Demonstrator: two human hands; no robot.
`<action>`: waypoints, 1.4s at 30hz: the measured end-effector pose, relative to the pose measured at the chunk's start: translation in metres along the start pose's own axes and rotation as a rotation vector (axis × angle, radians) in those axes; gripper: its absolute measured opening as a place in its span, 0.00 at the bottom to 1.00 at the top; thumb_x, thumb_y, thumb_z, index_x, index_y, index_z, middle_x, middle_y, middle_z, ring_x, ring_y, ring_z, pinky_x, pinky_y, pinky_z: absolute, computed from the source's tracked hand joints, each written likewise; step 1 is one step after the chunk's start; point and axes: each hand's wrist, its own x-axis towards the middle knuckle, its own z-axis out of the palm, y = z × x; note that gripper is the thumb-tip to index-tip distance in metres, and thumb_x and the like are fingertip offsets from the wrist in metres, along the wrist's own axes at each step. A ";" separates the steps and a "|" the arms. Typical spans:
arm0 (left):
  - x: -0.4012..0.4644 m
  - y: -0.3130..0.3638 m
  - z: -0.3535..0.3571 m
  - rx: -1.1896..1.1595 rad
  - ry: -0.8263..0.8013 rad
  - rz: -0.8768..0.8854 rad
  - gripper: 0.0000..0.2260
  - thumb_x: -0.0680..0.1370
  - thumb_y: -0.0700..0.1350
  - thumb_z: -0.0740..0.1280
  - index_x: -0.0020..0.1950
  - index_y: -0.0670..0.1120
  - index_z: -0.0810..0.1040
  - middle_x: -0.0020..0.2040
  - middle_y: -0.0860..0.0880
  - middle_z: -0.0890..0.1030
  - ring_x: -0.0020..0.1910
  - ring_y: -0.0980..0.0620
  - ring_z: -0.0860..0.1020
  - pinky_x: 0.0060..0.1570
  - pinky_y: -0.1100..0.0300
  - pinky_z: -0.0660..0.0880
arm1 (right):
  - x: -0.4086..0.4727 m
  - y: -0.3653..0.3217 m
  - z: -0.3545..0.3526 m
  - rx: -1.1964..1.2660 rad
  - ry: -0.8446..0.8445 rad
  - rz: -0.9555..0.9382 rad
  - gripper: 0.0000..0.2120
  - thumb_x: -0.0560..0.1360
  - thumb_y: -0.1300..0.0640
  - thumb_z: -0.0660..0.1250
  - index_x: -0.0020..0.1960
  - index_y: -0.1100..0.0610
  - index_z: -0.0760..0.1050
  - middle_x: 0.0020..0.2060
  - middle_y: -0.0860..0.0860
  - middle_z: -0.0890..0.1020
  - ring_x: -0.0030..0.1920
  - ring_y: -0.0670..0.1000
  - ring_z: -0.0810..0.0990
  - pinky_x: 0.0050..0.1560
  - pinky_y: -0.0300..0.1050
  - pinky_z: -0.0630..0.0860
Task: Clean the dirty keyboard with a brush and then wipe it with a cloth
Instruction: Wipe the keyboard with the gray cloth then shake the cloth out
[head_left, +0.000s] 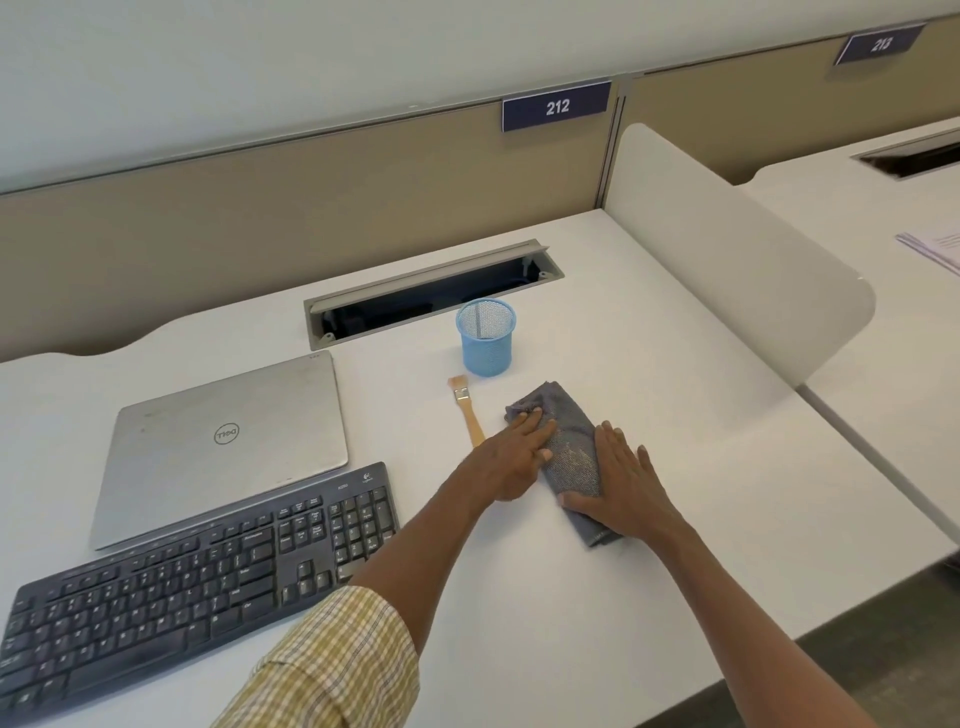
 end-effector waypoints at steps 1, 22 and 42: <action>-0.002 0.000 -0.001 -0.041 0.016 -0.001 0.24 0.88 0.47 0.52 0.84 0.46 0.51 0.84 0.45 0.47 0.83 0.47 0.46 0.79 0.55 0.45 | 0.001 0.000 -0.002 0.017 -0.007 0.006 0.55 0.70 0.27 0.61 0.80 0.58 0.37 0.80 0.53 0.44 0.79 0.51 0.42 0.78 0.56 0.43; -0.101 -0.076 -0.014 -0.118 0.428 -0.308 0.26 0.87 0.45 0.53 0.83 0.41 0.49 0.84 0.45 0.47 0.83 0.47 0.45 0.80 0.51 0.46 | 0.047 -0.133 0.017 0.095 0.315 -0.062 0.14 0.79 0.51 0.63 0.49 0.62 0.77 0.48 0.58 0.80 0.51 0.58 0.78 0.49 0.51 0.71; -0.125 -0.100 -0.034 -0.115 0.450 -0.336 0.26 0.87 0.46 0.53 0.83 0.41 0.48 0.84 0.46 0.45 0.82 0.50 0.43 0.81 0.52 0.47 | 0.084 -0.153 0.028 0.298 0.364 0.126 0.04 0.74 0.62 0.65 0.46 0.63 0.76 0.44 0.58 0.82 0.48 0.60 0.80 0.45 0.50 0.73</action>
